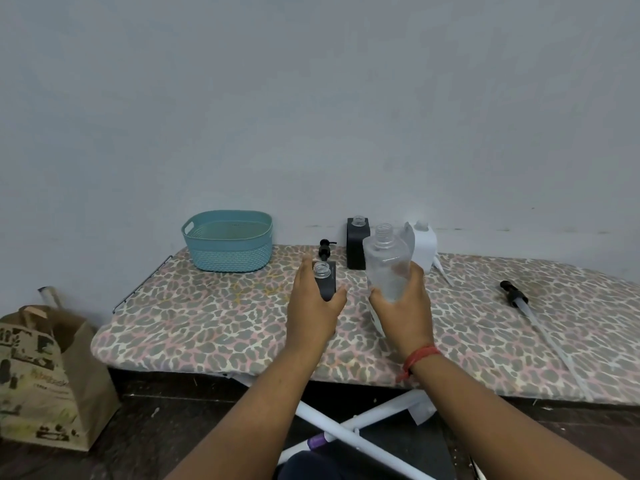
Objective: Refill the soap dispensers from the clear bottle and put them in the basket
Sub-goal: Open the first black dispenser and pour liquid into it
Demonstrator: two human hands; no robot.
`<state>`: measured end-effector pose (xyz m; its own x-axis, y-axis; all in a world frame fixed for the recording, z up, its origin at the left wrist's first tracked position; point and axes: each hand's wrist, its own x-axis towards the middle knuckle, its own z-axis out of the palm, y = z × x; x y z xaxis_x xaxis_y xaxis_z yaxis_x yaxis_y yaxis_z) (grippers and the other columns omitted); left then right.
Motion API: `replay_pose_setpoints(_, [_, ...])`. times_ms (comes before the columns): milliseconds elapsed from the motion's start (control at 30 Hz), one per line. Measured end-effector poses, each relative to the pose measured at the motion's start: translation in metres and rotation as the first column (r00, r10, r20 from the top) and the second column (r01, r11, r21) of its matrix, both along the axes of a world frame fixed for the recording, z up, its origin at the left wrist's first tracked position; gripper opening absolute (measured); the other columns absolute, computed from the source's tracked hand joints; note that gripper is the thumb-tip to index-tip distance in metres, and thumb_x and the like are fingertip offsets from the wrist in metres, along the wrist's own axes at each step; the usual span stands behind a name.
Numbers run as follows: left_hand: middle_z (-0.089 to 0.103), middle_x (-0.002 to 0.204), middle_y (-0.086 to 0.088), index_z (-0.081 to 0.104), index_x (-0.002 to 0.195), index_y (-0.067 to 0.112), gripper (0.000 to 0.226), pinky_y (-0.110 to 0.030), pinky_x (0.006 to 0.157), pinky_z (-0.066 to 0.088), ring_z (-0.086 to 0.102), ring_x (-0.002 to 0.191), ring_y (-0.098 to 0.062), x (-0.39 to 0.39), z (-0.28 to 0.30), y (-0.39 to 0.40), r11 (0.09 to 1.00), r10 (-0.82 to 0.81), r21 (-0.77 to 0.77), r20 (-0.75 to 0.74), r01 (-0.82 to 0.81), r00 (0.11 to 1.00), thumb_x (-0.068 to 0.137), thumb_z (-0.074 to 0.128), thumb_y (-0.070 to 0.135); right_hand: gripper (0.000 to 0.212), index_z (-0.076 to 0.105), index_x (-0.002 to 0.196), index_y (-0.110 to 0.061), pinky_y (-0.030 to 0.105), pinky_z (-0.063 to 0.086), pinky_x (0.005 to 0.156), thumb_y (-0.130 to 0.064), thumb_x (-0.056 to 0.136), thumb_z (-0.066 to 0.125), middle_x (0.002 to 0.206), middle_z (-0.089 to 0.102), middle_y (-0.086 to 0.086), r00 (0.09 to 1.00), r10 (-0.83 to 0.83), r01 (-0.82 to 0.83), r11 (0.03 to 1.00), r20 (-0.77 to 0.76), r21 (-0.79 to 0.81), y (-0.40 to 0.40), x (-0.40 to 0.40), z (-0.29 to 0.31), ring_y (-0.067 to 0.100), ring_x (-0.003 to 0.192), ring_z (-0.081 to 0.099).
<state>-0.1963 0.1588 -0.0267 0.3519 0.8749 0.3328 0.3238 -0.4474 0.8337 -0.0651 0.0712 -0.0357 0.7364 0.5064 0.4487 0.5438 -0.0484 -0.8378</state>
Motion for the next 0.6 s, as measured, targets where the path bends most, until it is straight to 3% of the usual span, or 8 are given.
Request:
replay_pose_setpoints(67, [0.044, 0.155, -0.001, 0.026, 0.159, 0.02, 0.088, -0.036, 0.111, 0.044, 0.048, 0.136, -0.017, -0.002, -0.003, -0.003, 1.0, -0.004, -0.02, 0.063, 0.005, 0.998, 0.089, 0.077, 0.036, 0.067, 0.038, 0.135, -0.028, 0.016, 0.044, 0.065, -0.025, 0.078, 0.073, 0.12, 0.056, -0.005, 0.994, 0.027, -0.019, 0.997, 0.103, -0.08, -0.003, 0.005, 0.004, 0.014, 0.092, 0.061])
replay_pose_setpoints(167, [0.039, 0.159, -0.001, 0.026, 0.159, 0.02, 0.087, -0.039, 0.115, 0.041, 0.042, 0.142, -0.019, -0.002, -0.005, -0.005, 1.0, -0.002, 0.005, 0.07, 0.002, 0.998, 0.09, 0.075, 0.037, 0.069, 0.037, 0.138, -0.024, 0.025, 0.048, 0.073, -0.023, 0.079, 0.072, 0.123, 0.054, -0.003, 0.962, 0.078, -0.028, 0.981, 0.262, -0.19, -0.007, 0.015, 0.01, 0.017, 0.098, 0.058])
replay_pose_setpoints(267, [0.021, 0.168, 0.0, 0.022, 0.16, 0.017, 0.088, -0.043, 0.124, 0.026, 0.021, 0.153, -0.018, -0.003, -0.006, -0.007, 0.993, 0.041, 0.112, -0.048, -0.035, 0.998, 0.092, 0.071, 0.043, 0.067, 0.037, 0.135, -0.023, 0.032, 0.051, 0.07, -0.025, 0.078, 0.073, 0.118, 0.056, 0.001, 0.894, 0.125, 0.011, 0.954, 0.43, -0.3, -0.01, 0.025, 0.019, 0.022, 0.098, 0.06])
replay_pose_setpoints(333, [0.016, 0.169, -0.003, 0.024, 0.159, 0.015, 0.085, -0.047, 0.123, 0.024, 0.017, 0.155, -0.02, -0.005, -0.008, -0.007, 0.985, 0.075, 0.161, -0.119, -0.055, 0.99, 0.093, 0.068, 0.045, 0.068, 0.037, 0.134, -0.02, 0.035, 0.053, 0.072, -0.026, 0.078, 0.074, 0.123, 0.057, 0.005, 0.826, 0.161, 0.065, 0.925, 0.54, -0.374, -0.011, 0.032, 0.025, 0.026, 0.099, 0.06])
replay_pose_setpoints(600, [0.002, 0.17, -0.015, 0.021, 0.159, 0.015, 0.088, -0.047, 0.126, 0.012, 0.005, 0.157, -0.028, -0.005, -0.009, -0.005, 0.965, 0.174, 0.245, -0.321, -0.095, 0.931, 0.092, 0.061, 0.056, 0.072, 0.039, 0.138, -0.016, 0.038, 0.052, 0.078, -0.029, 0.077, 0.075, 0.123, 0.059, 0.006, 0.648, 0.291, 0.195, 0.83, 0.704, -0.522, -0.007, 0.042, 0.047, 0.027, 0.097, 0.061])
